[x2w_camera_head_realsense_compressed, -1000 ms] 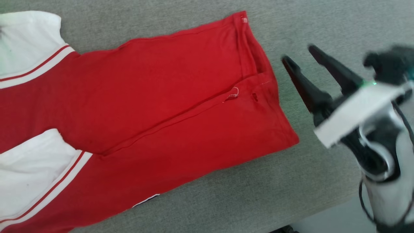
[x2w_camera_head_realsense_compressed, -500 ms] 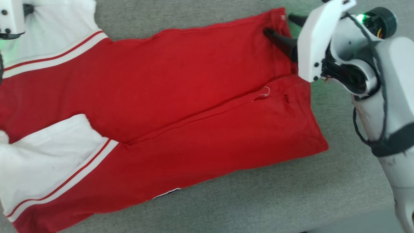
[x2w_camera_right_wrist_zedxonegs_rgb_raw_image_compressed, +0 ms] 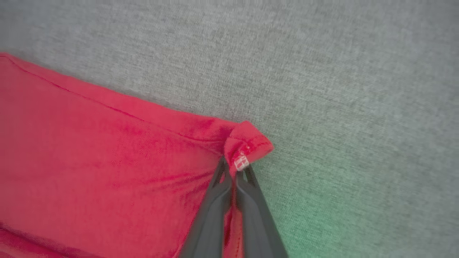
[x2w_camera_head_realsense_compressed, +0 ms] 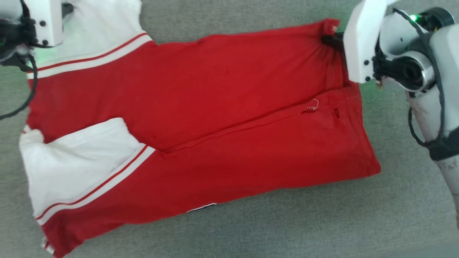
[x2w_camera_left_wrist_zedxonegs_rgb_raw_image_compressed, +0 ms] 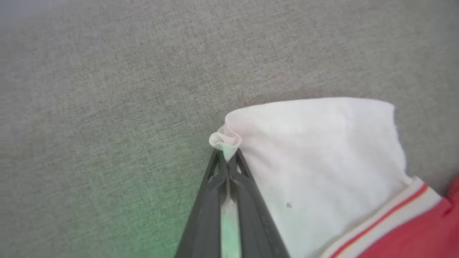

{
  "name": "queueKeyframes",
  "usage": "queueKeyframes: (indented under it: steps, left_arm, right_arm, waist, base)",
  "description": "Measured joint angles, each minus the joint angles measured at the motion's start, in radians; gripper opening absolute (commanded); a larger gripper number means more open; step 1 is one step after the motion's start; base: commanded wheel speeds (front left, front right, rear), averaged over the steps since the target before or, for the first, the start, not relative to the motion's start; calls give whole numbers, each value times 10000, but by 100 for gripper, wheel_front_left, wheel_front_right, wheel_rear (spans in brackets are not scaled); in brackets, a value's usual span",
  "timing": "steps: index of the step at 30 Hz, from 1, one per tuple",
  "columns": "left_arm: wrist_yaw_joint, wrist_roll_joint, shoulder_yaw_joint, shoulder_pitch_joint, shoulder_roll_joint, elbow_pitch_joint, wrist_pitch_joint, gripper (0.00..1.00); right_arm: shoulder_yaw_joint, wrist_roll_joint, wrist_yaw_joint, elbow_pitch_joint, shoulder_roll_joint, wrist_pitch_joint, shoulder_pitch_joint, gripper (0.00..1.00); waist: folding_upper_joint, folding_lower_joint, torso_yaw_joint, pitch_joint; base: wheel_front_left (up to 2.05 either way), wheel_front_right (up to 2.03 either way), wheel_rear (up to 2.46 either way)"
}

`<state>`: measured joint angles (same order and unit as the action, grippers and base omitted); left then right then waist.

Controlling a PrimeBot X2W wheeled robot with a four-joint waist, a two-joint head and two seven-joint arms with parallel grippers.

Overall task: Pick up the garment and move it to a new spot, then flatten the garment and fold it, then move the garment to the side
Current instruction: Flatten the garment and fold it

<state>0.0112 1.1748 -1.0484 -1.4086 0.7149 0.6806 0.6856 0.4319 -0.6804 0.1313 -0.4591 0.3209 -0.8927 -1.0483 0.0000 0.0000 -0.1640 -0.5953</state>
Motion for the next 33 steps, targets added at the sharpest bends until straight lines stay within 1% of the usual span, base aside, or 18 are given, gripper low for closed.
queueKeyframes:
  steps: [4, 8, 10, 13, 16, 18, 24, 26, 29, 31, 33]
  left_arm:
    - [63, 155, 82, 84, 61, -238, 25, 0]
    - [52, 337, 184, 152, 228, -849, 209, 0]
    - [-33, 516, 199, 269, 382, -1302, 320, 0]
    - [-274, 757, 259, 604, 665, -2220, 510, 0]
    - [-692, 825, 247, 1005, 1160, -3425, 639, 0]
    - [-1078, 1024, 293, 1378, 1565, -4412, 690, 0]
    - [-2545, 1216, 221, 2602, 2951, -7735, 708, 0]
    - [-3014, 1352, 201, 3020, 3361, -8709, 652, 0]
    - [-3498, 1406, 90, 3558, 3843, -9914, 522, 0]
    - [-3799, 1434, -138, 3986, 4063, -10435, 491, 0]
    - [-4031, 1486, -362, 4503, 4103, -10702, 378, 0]
  right_arm:
    - [-69, -84, -2, 529, 401, 245, 481, 0]
    - [-297, -159, -2, 1350, 903, 426, 1042, 0]
    - [-487, -198, -2, 1831, 1143, 472, 1411, 0]
    - [-878, -238, -2, 2606, 1536, 477, 2064, 0]
    - [-1394, -257, -2, 3496, 1833, 374, 2846, 0]
    - [-1762, -230, -2, 4113, 1981, 199, 3421, 0]
    - [-3043, -35, -2, 5944, 2157, -462, 5322, 0]
    - [-3465, 67, -2, 6374, 2132, -696, 5882, 0]
    - [-4084, 184, -2, 6838, 1923, -988, 6747, 0]
    - [-4268, 311, -2, 6966, 1772, -1185, 7266, 0]
    - [-4366, 380, -4, 6997, 1530, -1277, 7739, 0]
  waist:
    - [0, 0, 201, 360]
    - [0, 0, 454, 751]
    - [0, 0, 594, 944]
    - [0, 0, 831, 1221]
    - [0, -1, 1061, 1495]
    - [0, 0, 1199, 1666]
    - [0, 0, 1577, 2032]
    - [0, -1, 1658, 2091]
    - [0, 0, 1747, 2112]
    - [0, 0, 1780, 2115]
    - [0, 0, 1795, 2106]
  base:
    - [0, 0, 0]
    - [0, 0, 0]
    - [0, 0, 0]
    - [0, 0, 0]
    - [0, 0, 0]
    - [0, 0, 0]
    - [0, 0, 0]
    - [0, 0, 0]
    - [0, 0, 0]
    - [0, 0, 0]
    - [0, 0, 0]
